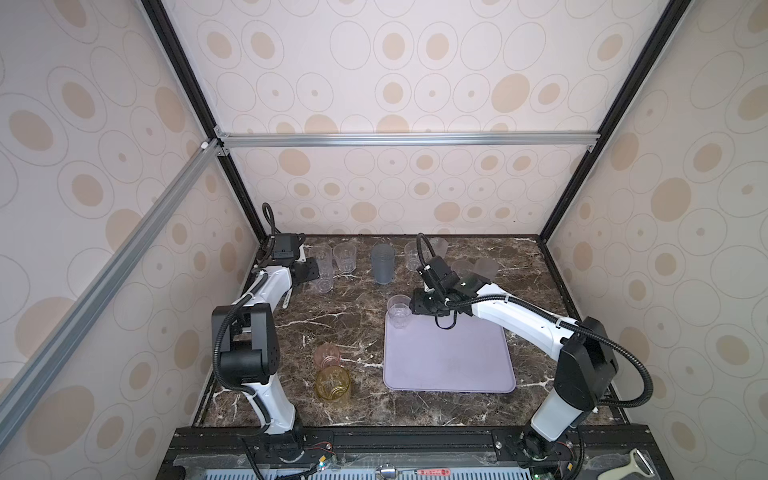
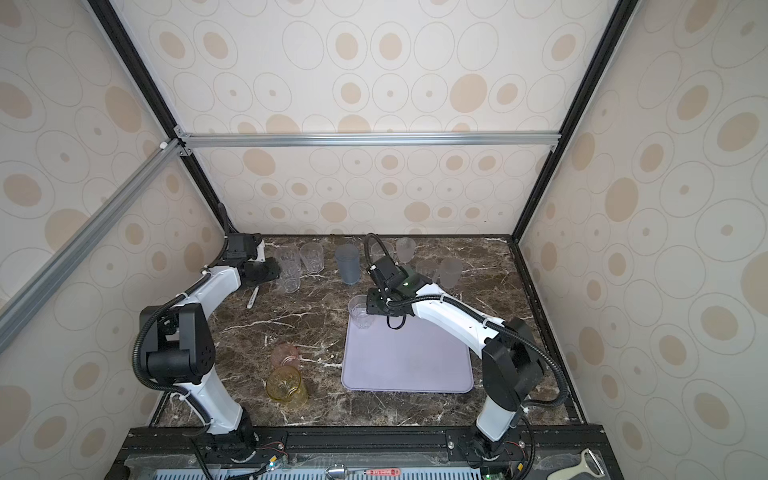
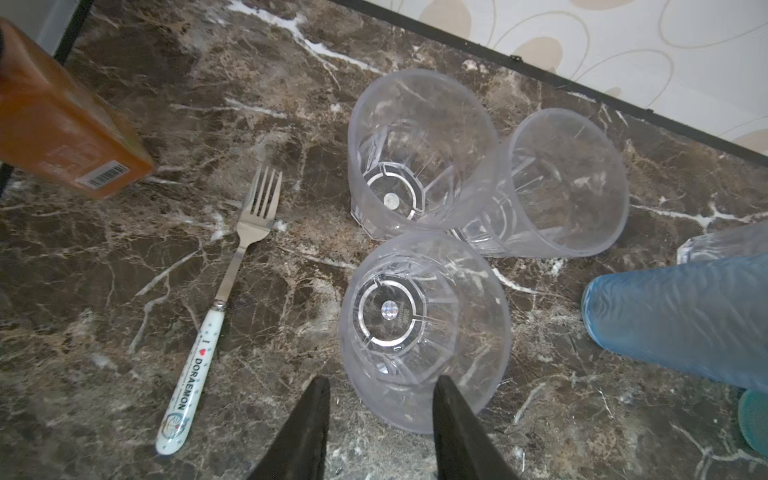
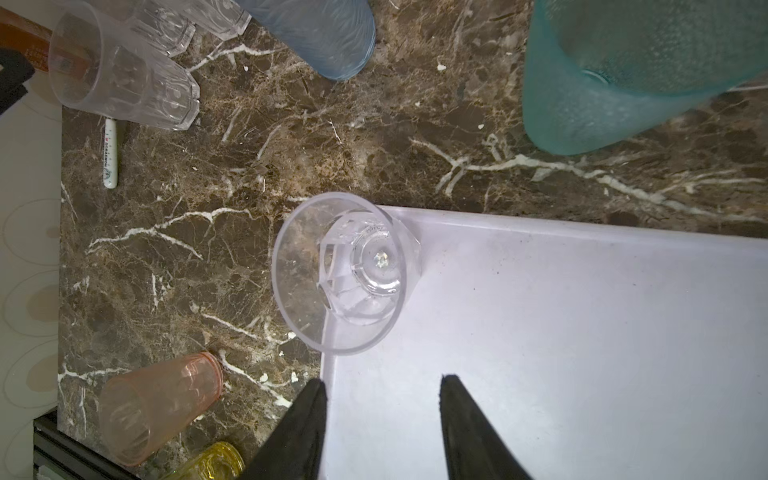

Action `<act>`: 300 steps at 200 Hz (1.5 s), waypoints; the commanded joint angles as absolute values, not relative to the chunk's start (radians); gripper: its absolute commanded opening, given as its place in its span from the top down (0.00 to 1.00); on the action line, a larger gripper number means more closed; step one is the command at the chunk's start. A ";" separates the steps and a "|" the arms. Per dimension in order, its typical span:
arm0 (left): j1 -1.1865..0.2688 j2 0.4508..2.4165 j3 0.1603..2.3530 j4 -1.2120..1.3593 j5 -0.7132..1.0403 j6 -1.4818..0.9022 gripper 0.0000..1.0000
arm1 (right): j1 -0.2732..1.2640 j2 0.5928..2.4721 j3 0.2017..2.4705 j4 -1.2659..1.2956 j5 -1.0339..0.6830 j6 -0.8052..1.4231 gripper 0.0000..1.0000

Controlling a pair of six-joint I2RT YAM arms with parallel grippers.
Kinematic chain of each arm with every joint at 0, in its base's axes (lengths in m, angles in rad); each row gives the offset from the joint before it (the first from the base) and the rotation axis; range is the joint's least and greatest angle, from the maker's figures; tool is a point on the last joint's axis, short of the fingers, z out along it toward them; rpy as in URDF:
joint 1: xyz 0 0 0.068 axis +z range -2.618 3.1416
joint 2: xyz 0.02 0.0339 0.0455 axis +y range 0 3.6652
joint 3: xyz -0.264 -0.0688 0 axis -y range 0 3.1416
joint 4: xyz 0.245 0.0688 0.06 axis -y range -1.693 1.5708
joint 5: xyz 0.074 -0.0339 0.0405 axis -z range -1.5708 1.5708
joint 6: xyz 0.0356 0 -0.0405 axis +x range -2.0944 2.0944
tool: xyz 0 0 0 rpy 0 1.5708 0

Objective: Place the glasses into the tray
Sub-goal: 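Grasp another clear faceted glass from the cluster with the left gripper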

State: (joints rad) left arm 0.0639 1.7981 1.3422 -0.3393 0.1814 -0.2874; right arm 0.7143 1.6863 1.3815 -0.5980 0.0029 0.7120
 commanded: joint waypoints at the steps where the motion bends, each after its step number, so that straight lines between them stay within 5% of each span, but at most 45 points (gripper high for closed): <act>1: 0.067 1.821 1.415 -0.372 0.163 -0.252 0.60 | 0.722 1.686 1.372 -0.598 0.008 0.706 0.53; 126: 0.077 1.948 1.467 -0.372 0.130 -0.212 0.71 | 0.723 1.702 1.350 -0.579 -0.003 0.713 0.55; 190: 0.077 1.880 1.405 -0.361 0.143 -0.211 0.96 | 0.729 1.706 1.340 -0.571 -0.003 0.719 0.55; 239: 0.076 1.769 1.398 -0.439 0.170 -0.188 1.00 | 0.742 1.705 1.372 -0.580 0.003 0.716 0.56; 269: 0.037 1.649 1.378 -0.475 0.149 -0.197 1.00 | 0.783 1.706 1.452 -0.616 0.073 0.687 0.56; 300: -0.101 1.501 1.312 -0.419 0.034 -0.275 1.00 | 0.878 1.671 1.491 -0.590 0.329 0.601 0.52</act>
State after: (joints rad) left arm 0.0109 1.6150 1.3521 -0.4507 0.1131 -0.2207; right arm 0.8070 1.7000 1.4563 -0.5976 0.1123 0.6743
